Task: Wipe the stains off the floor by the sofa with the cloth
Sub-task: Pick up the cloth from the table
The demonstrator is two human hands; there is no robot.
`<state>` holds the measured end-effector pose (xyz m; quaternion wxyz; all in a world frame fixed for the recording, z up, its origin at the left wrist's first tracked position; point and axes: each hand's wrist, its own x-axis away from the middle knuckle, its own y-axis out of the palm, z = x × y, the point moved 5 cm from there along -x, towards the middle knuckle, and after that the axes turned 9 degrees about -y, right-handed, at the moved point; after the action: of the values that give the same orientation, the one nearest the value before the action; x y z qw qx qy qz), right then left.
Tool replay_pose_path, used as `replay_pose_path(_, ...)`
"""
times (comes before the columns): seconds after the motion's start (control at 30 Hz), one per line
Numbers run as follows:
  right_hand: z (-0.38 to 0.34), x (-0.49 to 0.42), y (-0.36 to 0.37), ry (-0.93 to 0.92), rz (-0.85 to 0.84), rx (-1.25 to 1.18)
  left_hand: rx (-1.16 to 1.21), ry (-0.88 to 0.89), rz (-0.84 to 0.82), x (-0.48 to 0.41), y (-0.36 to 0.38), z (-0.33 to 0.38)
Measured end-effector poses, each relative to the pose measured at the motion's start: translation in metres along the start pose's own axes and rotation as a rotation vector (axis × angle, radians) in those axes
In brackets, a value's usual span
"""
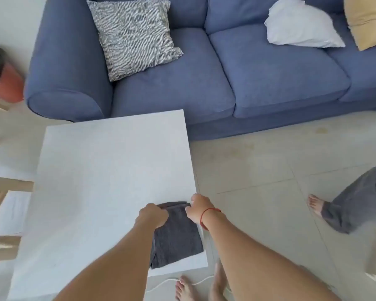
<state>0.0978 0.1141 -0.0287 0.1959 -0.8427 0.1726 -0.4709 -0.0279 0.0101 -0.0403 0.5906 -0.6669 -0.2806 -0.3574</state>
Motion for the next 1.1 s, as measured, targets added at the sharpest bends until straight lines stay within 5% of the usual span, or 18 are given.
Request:
replay_pose_path(0.13, 0.017, -0.021, 0.023, 0.027, 0.052, 0.029, -0.11, -0.184, 0.059, -0.032, 0.024, -0.02)
replay_pose_path(0.3, 0.022, -0.022, 0.04, 0.066, 0.05, 0.085, 0.325, -0.303, 0.01, -0.032, 0.036, -0.027)
replay_pose_path(0.5, 0.0, -0.007, 0.034, 0.023, 0.024, -0.181, 0.292, -0.05, 0.007, -0.006, 0.019, -0.002)
replay_pose_path(0.67, -0.038, 0.028, -0.061, -0.078, 0.266, -0.38, 0.412, 0.216, 0.141, 0.055, -0.059, 0.048)
replay_pose_path(0.9, -0.076, 0.062, -0.188, -0.222, 0.53, -0.422, 0.488, 0.474, 0.335, 0.143, -0.14, 0.139)
replay_pose_path(1.1, -0.04, 0.058, -0.269, -0.216, 0.584, -0.358, 0.515, 0.513, 0.299, 0.171, -0.132, 0.215)
